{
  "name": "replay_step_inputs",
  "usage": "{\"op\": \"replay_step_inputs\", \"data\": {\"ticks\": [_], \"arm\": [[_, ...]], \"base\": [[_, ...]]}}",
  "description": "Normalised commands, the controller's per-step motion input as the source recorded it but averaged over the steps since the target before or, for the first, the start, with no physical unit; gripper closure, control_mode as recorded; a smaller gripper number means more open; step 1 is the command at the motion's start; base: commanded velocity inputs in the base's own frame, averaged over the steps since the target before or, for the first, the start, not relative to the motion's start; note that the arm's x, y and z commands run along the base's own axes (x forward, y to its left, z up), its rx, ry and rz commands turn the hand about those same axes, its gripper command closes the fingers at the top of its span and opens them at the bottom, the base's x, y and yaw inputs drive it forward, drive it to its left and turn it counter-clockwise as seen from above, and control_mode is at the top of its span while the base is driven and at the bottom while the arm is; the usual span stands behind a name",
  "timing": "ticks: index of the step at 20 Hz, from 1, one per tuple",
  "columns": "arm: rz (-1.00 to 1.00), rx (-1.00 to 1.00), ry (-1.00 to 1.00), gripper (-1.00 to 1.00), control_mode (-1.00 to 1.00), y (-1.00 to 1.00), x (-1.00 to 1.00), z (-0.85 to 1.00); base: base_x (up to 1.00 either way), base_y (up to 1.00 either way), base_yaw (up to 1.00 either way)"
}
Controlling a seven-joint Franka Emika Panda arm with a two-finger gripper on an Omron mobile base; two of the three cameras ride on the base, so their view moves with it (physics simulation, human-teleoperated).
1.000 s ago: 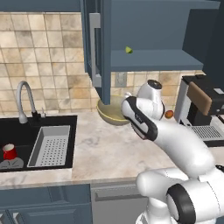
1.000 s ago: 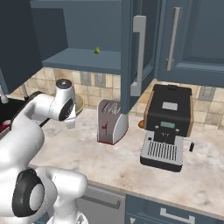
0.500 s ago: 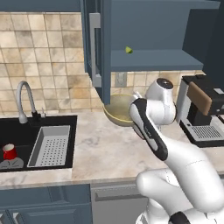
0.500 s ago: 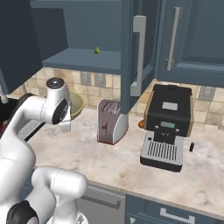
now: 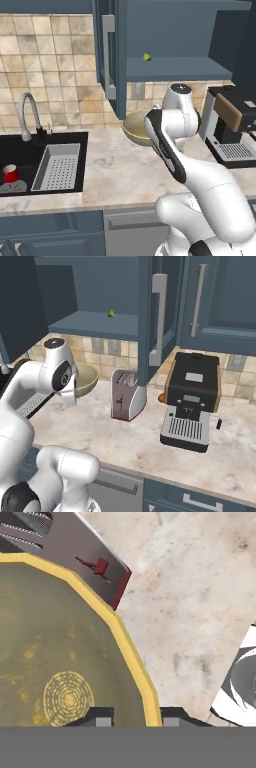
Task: Pick the mug and place it in the sink. Pick the bowl and place it in the open cabinet and then close the cabinet.
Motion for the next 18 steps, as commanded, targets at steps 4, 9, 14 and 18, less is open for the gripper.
{"op": "replay_step_inputs", "data": {"ticks": [4, 9, 14, 18], "arm": [[-0.15, -0.01, 0.23, 1.0, -1.0, -0.2, 0.0, 0.48], [-0.03, 0.0, 0.12, 1.0, -1.0, -0.38, 0.0, 0.6], [-0.01, 0.0, 0.0, 1.0, -1.0, -0.11, -0.02, 0.56], [-0.04, 0.0, 0.0, 1.0, -1.0, 0.0, -0.03, 0.5]], "base": [[0.0, 0.0, 0.0], [0.0, 0.0, 0.0], [0.0, 0.0, 0.0], [0.0, 0.0, 0.0]]}}
